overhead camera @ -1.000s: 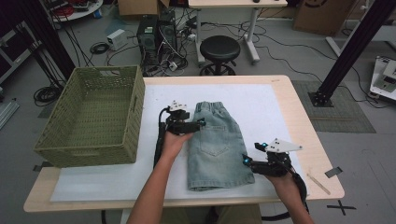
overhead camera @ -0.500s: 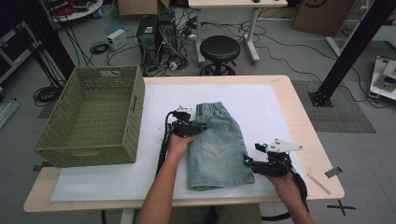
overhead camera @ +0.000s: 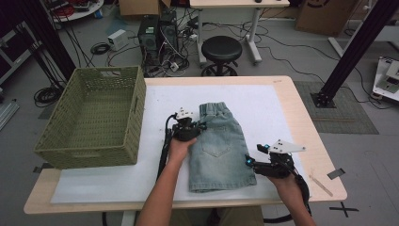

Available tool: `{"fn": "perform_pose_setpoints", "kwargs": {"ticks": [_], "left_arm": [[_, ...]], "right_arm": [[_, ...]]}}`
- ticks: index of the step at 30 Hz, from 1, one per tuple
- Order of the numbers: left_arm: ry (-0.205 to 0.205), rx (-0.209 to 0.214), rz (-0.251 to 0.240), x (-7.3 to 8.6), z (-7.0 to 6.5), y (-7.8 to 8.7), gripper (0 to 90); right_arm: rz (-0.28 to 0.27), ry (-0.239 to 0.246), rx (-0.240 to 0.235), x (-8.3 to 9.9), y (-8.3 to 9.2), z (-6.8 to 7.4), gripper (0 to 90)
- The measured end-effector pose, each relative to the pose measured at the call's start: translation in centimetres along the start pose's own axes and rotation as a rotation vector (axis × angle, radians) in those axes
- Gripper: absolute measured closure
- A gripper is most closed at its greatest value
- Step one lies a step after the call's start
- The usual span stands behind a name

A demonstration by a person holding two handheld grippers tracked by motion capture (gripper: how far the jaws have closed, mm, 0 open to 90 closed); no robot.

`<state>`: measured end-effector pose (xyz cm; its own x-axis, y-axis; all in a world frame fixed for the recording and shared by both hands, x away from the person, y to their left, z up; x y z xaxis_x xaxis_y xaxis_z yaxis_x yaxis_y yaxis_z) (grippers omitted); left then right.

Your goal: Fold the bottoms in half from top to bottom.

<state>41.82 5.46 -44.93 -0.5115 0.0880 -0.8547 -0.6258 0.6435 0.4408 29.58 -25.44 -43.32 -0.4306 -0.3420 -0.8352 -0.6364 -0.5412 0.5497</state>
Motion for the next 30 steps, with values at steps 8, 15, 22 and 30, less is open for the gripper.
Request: {"fn": "perform_pose_setpoints", "kwargs": {"ticks": [8,15,22,30], "left_arm": [[-0.056,0.027,-0.050,-0.2,-0.6,0.8,81.5],[-0.085,0.088,-0.122,-0.2,-1.1,1.8,81.6],[-0.120,0.128,-0.153,-0.2,-1.7,2.5,81.6],[-0.135,0.202,-0.185,-0.2,-2.7,3.4,81.6]], "right_arm": [[-0.007,-0.005,0.005,0.0,0.2,-0.1,34.6],[-0.035,-0.021,-0.024,-1.0,0.0,0.8,40.7],[-0.071,-0.013,-0.050,-2.1,-0.3,1.3,46.2],[-0.038,-0.030,-0.033,-1.0,-0.4,0.4,49.9]]}}
Point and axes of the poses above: each handheld gripper's, and its own axes: y roughly backward along the jaws, x roughly out of its underside, z roughly to its left, the point moved 1 cm from there along -y, roughly forward along the jaws, and after that the axes turned 2 degrees about y, right-handed, at the moved point
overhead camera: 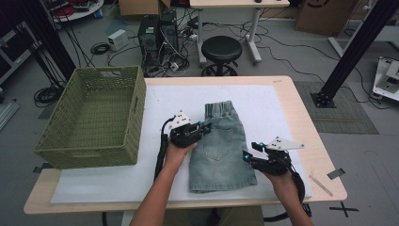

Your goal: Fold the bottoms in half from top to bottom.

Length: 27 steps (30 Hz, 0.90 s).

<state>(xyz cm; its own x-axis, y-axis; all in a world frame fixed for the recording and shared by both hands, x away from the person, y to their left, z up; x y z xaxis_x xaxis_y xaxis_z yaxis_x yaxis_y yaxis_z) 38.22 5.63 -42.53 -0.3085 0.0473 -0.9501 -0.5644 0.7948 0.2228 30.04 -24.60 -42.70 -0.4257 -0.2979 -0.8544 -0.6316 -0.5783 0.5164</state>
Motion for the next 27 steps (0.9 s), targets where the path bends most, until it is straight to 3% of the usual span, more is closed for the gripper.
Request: {"fn": "perform_pose_setpoints", "kwargs": {"ticks": [4,7,12,14,17,19,23,27], "left_arm": [[-0.018,0.020,-0.001,-0.2,-0.5,0.4,81.6],[-0.027,0.035,-0.004,-0.2,-0.7,0.7,81.6],[-0.033,0.059,0.003,-0.3,-0.7,1.1,81.7],[-0.030,0.063,0.004,-0.3,-0.7,1.2,81.7],[-0.023,0.066,0.005,-0.3,-0.5,1.2,81.6],[-0.021,0.068,0.005,-0.3,-0.6,1.3,81.7],[-0.016,0.069,0.008,-0.3,-0.5,1.3,81.6],[-0.004,0.069,0.009,-0.4,-0.3,1.3,81.6]], "right_arm": [[0.041,0.027,-0.031,0.0,-0.4,0.5,73.6],[0.065,0.048,-0.055,-0.3,-1.2,1.2,80.7],[0.083,0.057,-0.110,-1.2,-2.5,1.6,81.9],[0.086,0.089,-0.135,-1.5,-3.2,1.9,81.8],[0.042,0.216,-0.182,-2.0,-4.3,2.7,78.8],[0.043,0.263,-0.212,-2.5,-5.1,3.5,77.3],[0.074,0.321,-0.266,-3.6,-6.9,5.1,86.5],[0.089,0.328,-0.290,-4.4,-8.7,6.2,89.2]]}}
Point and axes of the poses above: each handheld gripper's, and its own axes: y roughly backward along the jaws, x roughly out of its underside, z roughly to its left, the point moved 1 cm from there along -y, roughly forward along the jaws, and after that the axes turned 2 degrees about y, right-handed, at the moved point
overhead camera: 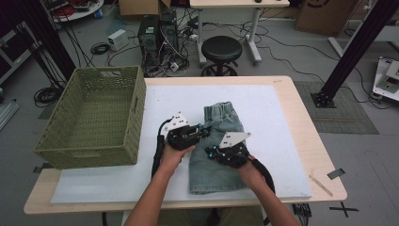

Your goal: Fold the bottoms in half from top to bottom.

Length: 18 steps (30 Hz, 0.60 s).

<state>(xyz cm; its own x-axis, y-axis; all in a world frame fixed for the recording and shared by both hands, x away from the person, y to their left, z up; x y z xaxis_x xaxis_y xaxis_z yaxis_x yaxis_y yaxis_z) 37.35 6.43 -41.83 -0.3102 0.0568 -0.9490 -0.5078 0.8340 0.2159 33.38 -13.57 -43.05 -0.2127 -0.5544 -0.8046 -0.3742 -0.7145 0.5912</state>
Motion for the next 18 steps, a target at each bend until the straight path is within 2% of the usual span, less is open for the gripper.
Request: {"fn": "perform_pose_setpoints", "kwargs": {"ticks": [5,8,10,13,18], "left_arm": [[0.002,0.003,0.009,0.1,-0.1,0.1,81.6],[-0.004,0.002,0.019,0.4,0.0,0.2,81.8],[-0.008,-0.002,0.026,0.7,0.0,0.4,82.1],[-0.010,0.000,0.031,1.0,0.0,0.9,82.3],[-0.020,0.007,0.029,1.4,-0.4,1.4,82.7]], "right_arm": [[0.030,0.004,0.028,-0.3,-1.9,-0.1,89.2],[0.046,-0.008,0.069,-0.2,-2.7,-0.3,89.7],[0.072,0.006,0.111,-0.1,-3.1,-0.2,90.0],[0.100,0.032,0.173,0.2,-3.2,0.0,90.0],[0.118,-0.014,0.205,1.2,-2.0,-0.6,90.0]]}}
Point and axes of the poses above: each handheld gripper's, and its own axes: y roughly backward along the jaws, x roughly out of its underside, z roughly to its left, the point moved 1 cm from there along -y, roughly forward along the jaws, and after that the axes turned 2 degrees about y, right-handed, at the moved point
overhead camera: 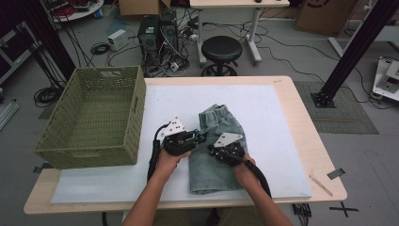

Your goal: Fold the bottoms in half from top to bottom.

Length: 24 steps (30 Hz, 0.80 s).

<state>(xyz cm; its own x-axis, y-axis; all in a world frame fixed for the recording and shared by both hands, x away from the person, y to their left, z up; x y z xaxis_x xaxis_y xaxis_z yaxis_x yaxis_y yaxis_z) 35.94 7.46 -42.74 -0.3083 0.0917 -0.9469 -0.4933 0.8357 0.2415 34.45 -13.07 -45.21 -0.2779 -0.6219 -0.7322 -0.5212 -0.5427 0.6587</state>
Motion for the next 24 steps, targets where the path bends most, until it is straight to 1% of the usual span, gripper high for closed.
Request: {"fn": "perform_pose_setpoints", "kwargs": {"ticks": [2,3,5,7,9,11,12,15,16,17,19,20,22,23,24], "left_arm": [[-0.012,0.002,0.005,0.0,-0.2,0.0,82.7],[-0.018,0.002,0.007,0.0,-0.3,0.0,82.7],[-0.028,0.003,0.010,0.0,-0.5,0.1,82.7],[-0.033,0.001,0.009,0.1,-0.7,0.3,82.7],[-0.045,0.000,0.009,0.3,-0.9,0.3,82.7],[-0.059,0.003,0.014,0.5,-1.1,0.5,82.7],[-0.066,0.004,0.013,0.6,-1.2,0.5,82.8],[-0.078,0.005,0.014,0.7,-1.5,0.6,82.8],[-0.084,0.005,0.017,0.7,-1.6,0.6,82.8],[-0.090,0.004,0.016,0.7,-1.7,0.6,82.9],[-0.099,0.004,0.019,0.8,-1.8,0.7,82.8],[-0.100,0.006,0.017,0.9,-1.8,0.7,82.8],[-0.100,0.006,0.015,1.0,-1.9,0.8,82.8],[-0.102,0.007,0.016,1.1,-1.9,0.8,82.8],[-0.104,0.008,0.018,1.1,-1.9,0.9,82.8]], "right_arm": [[0.011,-0.024,0.001,0.6,0.7,-0.6,87.7],[0.017,-0.027,0.000,0.7,1.0,-0.9,86.5],[0.026,-0.029,0.016,1.1,1.6,-1.5,84.3],[0.035,-0.041,0.022,1.8,2.4,-2.2,82.7],[0.025,-0.066,0.014,2.7,3.3,-3.1,80.3],[0.020,-0.093,0.027,3.6,4.3,-4.0,77.8],[-0.003,-0.114,0.015,4.1,4.9,-4.5,77.2],[-0.069,-0.175,0.024,5.3,7.1,-6.1,74.9],[-0.078,-0.186,0.036,5.5,7.6,-6.5,74.5],[-0.080,-0.199,0.060,5.7,8.2,-7.1,72.7],[-0.075,-0.236,0.098,5.9,8.9,-8.5,67.3],[-0.082,-0.252,0.112,5.8,9.1,-9.4,64.9],[-0.095,-0.275,0.114,5.4,9.1,-10.3,59.3],[-0.109,-0.280,0.106,5.0,9.0,-10.9,57.0],[-0.109,-0.295,0.099,4.6,8.8,-11.3,53.4]]}}
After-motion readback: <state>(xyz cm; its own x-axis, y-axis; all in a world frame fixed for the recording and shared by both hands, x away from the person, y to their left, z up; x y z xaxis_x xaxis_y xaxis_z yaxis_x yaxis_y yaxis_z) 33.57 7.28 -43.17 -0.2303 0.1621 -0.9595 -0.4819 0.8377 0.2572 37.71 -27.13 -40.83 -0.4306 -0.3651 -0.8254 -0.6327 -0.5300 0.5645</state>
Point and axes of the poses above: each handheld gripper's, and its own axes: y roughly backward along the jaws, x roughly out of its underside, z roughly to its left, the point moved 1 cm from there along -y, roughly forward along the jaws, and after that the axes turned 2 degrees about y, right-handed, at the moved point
